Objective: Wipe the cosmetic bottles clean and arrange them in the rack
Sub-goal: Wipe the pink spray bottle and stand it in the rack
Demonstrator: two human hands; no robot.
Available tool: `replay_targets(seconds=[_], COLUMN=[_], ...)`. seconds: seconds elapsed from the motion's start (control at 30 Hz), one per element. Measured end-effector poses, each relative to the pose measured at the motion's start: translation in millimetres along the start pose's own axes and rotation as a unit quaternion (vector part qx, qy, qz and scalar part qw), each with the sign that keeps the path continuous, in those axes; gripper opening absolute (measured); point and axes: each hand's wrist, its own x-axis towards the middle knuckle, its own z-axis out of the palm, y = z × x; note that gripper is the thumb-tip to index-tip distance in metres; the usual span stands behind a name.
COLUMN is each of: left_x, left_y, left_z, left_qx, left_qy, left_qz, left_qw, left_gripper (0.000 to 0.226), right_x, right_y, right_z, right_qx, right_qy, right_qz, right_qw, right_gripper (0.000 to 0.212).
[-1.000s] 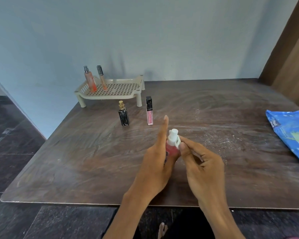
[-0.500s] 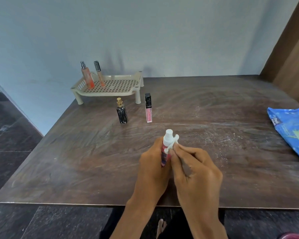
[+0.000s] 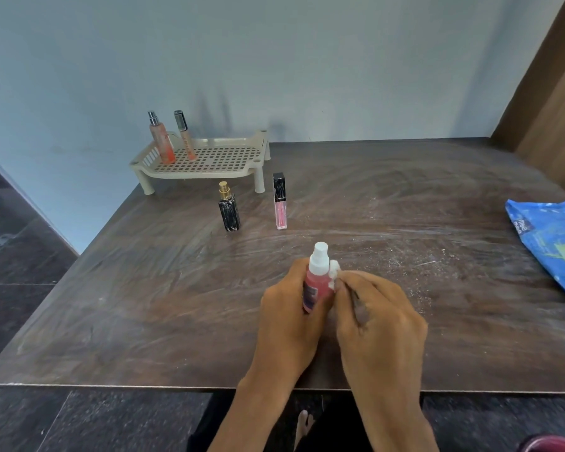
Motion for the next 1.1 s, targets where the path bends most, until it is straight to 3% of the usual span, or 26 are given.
replay_targets(seconds=[0.07,0.2,0.3,0.37,0.47,0.63,0.73,0.93,1.03,1.1], left_x=[2,13,19,18,9,8,11,10,6,4], left_y=[-1,0,0,-1,6,5,5,4,3,3], left_z=[-4,-19,-24,-22,-17,-12,-17,-24,-21,-19], left_qx=[0.012,0.018,-0.02,-0.004,0.031,0.003,0.001,0.029,0.037,0.038], left_qy=[-0.021,-0.112,-0.179,-0.166,-0.069,0.045,0.021,-0.021,-0.012,-0.013], left_qz=[0.007,0.02,0.016,0.013,-0.012,-0.021,-0.022,0.01,0.013,0.01], left_qw=[1.0,0.993,0.983,0.986,0.997,0.999,1.0,0.999,0.999,0.999], left_gripper=[0.025,0.035,0.047,0.068,0.101,0.042,0.04,0.05,0.049,0.049], right_x=[11,37,43,38,28,15,21,59,43,24], right_y=[5,8,9,9,7,7,4,1,1,0], right_z=[-3,-12,-15,-17,-17,-12,-10,-8,-12,-12], right_qx=[0.068,0.135,0.144,0.153,0.156,0.101,0.098,0.06,0.059,0.119], right_qy=[-0.072,-0.179,-0.171,-0.15,-0.126,-0.079,-0.096,-0.217,-0.172,-0.119], right_qz=[0.047,0.055,0.068,0.076,0.073,0.019,0.0,-0.003,0.009,0.078], right_qw=[0.994,0.973,0.972,0.974,0.977,0.992,0.991,0.974,0.983,0.983], right_gripper=[0.018,0.039,0.022,0.017,0.014,0.017,0.019,0.03,0.026,0.019])
